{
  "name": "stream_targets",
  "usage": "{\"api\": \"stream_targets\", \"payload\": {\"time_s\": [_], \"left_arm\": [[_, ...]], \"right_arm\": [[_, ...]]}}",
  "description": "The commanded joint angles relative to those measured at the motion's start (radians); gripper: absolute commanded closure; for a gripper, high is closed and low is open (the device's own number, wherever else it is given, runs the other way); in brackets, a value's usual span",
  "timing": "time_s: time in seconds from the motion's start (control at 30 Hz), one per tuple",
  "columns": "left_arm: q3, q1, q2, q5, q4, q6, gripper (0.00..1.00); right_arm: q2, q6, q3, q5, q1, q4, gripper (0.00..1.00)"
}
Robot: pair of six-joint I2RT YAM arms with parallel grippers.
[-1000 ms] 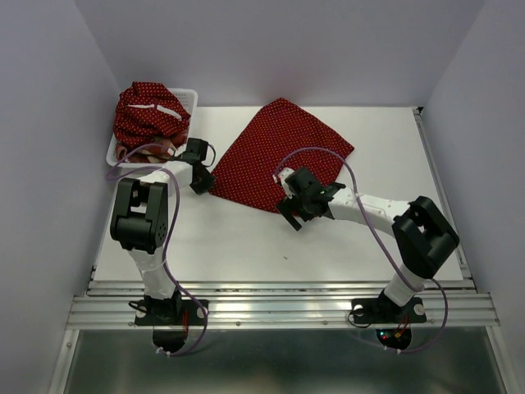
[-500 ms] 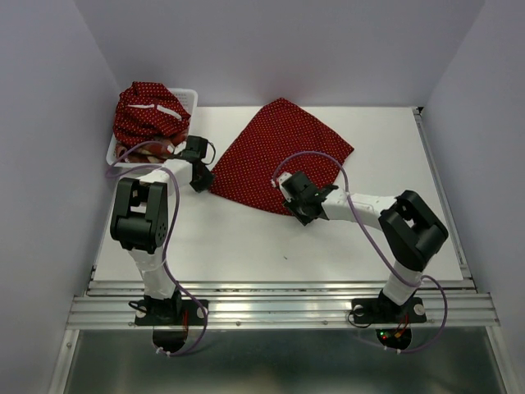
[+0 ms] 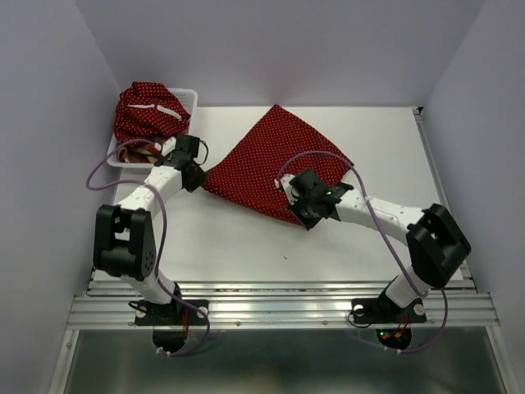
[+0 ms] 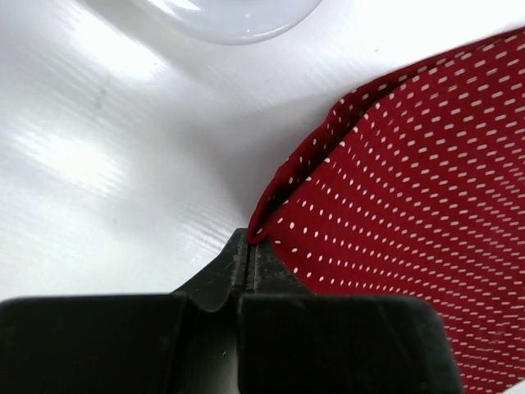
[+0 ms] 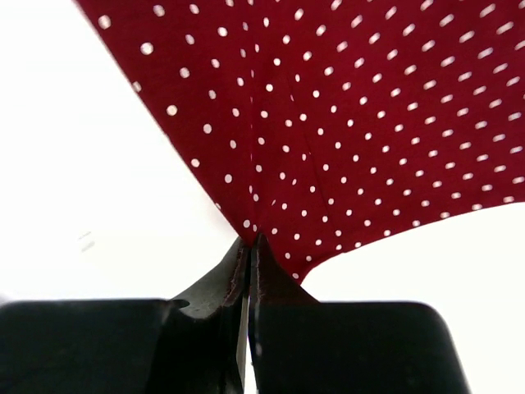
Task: Fold and stack the skirts
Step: Fold the skirt
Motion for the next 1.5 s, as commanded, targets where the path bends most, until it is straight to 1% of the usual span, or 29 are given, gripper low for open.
{"api": "stream_targets", "payload": {"time_s": [0.0, 0.03, 0.17, 0.27, 0.4, 0.5, 0.63, 0.73, 0.87, 0.93, 1.03, 1.07, 1.2, 1.23, 1.33, 1.47], "left_arm": [[-0.047, 0.010, -0.152, -0.091, -0.107, -0.031, 1.00], [-0.058, 0.010, -0.184, -0.087, -0.143, -0.036, 1.00], [-0.066, 0.008, -0.270, -0.080, -0.216, -0.036, 1.00], [-0.023, 0.010, -0.337, -0.084, -0.243, -0.039, 1.00], [0.024, 0.010, -0.402, -0.078, -0.182, -0.007, 1.00], [0.057, 0.008, -0.391, -0.075, -0.109, 0.003, 1.00], [0.126, 0.007, -0.318, -0.023, -0.040, 0.029, 1.00], [0.179, 0.005, -0.249, 0.017, 0.020, 0.041, 1.00], [0.319, -0.001, -0.137, 0.040, 0.059, 0.059, 1.00], [0.363, -0.009, -0.103, 0.046, 0.077, 0.076, 1.00], [0.458, -0.024, -0.029, 0.054, 0.096, 0.099, 1.00], [0.512, -0.029, 0.015, 0.061, 0.096, 0.107, 1.00], [0.641, -0.047, 0.129, 0.077, 0.083, 0.133, 1.00], [0.694, -0.050, 0.150, 0.077, 0.079, 0.136, 1.00], [0.762, -0.055, 0.233, 0.087, 0.073, 0.145, 1.00], [0.893, -0.067, 0.356, 0.097, 0.088, 0.174, 1.00]], "right_arm": [[-0.143, 0.055, 0.022, -0.236, 0.011, -0.154, 0.99], [-0.159, 0.056, 0.019, -0.276, 0.011, -0.173, 0.99], [-0.224, 0.041, 0.010, -0.301, 0.011, -0.227, 0.99], [-0.250, 0.056, 0.005, -0.313, 0.011, -0.226, 0.99], [-0.265, 0.064, 0.019, -0.291, 0.011, -0.223, 0.99], [-0.275, 0.076, 0.038, -0.242, 0.011, -0.218, 0.99], [-0.285, 0.132, 0.070, -0.088, 0.002, -0.210, 0.99], [-0.281, 0.142, 0.091, -0.033, -0.031, -0.209, 0.99], [-0.250, 0.153, 0.137, 0.002, -0.086, -0.210, 0.99], [-0.232, 0.156, 0.172, 0.010, -0.129, -0.210, 1.00], [-0.210, 0.161, 0.203, -0.031, -0.182, -0.210, 0.99], [-0.201, 0.164, 0.208, -0.036, -0.193, -0.209, 0.99], [-0.163, 0.176, 0.229, -0.048, -0.235, -0.214, 0.99], [-0.155, 0.176, 0.232, -0.048, -0.235, -0.214, 0.99], [-0.129, 0.176, 0.251, -0.022, -0.258, -0.212, 0.99], [-0.086, 0.181, 0.284, -0.013, -0.269, -0.198, 0.99]]}}
